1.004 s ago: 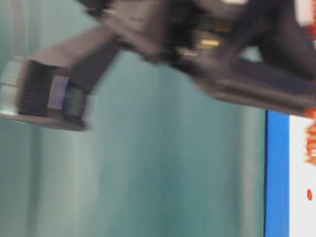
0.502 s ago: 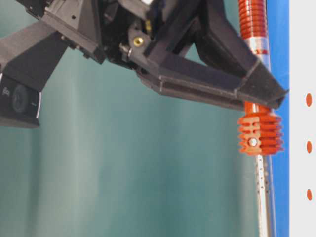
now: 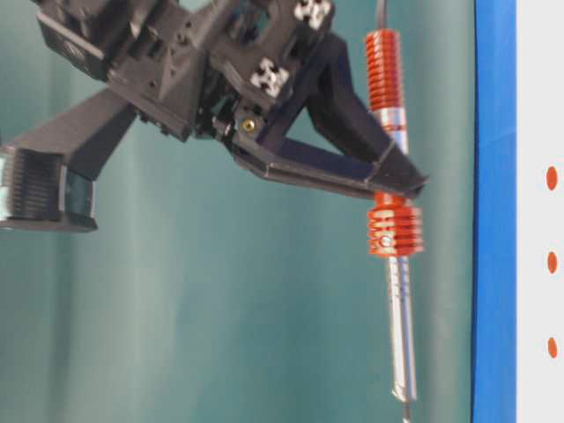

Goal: Touch the tip of the soldering iron to the mark.
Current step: 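Carry the iron over the board above the red dots, tip down, then lower the iron tip onto the leftmost red dot, then lift the iron tip up and move it right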

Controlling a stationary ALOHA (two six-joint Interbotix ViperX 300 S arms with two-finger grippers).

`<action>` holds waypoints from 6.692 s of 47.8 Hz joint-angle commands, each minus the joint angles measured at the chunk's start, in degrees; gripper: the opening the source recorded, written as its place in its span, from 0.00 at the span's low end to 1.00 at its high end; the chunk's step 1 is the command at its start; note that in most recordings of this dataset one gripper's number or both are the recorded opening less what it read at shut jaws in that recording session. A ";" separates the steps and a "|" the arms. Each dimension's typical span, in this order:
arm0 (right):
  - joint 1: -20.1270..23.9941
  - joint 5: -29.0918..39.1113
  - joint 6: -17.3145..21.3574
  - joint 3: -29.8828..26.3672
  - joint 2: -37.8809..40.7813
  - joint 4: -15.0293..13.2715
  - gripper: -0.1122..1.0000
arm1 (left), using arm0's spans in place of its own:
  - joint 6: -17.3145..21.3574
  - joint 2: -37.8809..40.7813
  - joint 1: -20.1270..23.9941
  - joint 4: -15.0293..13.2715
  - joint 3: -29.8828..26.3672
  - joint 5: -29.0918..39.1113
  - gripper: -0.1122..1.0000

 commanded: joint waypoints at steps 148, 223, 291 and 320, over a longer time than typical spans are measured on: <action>-14.33 0.18 -14.77 -1.14 9.49 4.31 0.16 | -0.70 0.44 0.00 0.09 -0.53 -0.53 0.10; -15.03 -3.16 -14.77 -1.32 11.95 4.04 0.16 | -0.70 0.53 0.00 0.09 -0.53 -0.62 0.10; -14.68 3.78 -14.68 -2.64 2.29 3.87 0.16 | -0.70 0.44 -0.09 0.09 -0.53 -0.53 0.10; -13.89 7.12 -14.50 -4.31 -1.49 3.78 0.16 | -0.70 0.44 0.00 0.09 -0.53 -0.62 0.10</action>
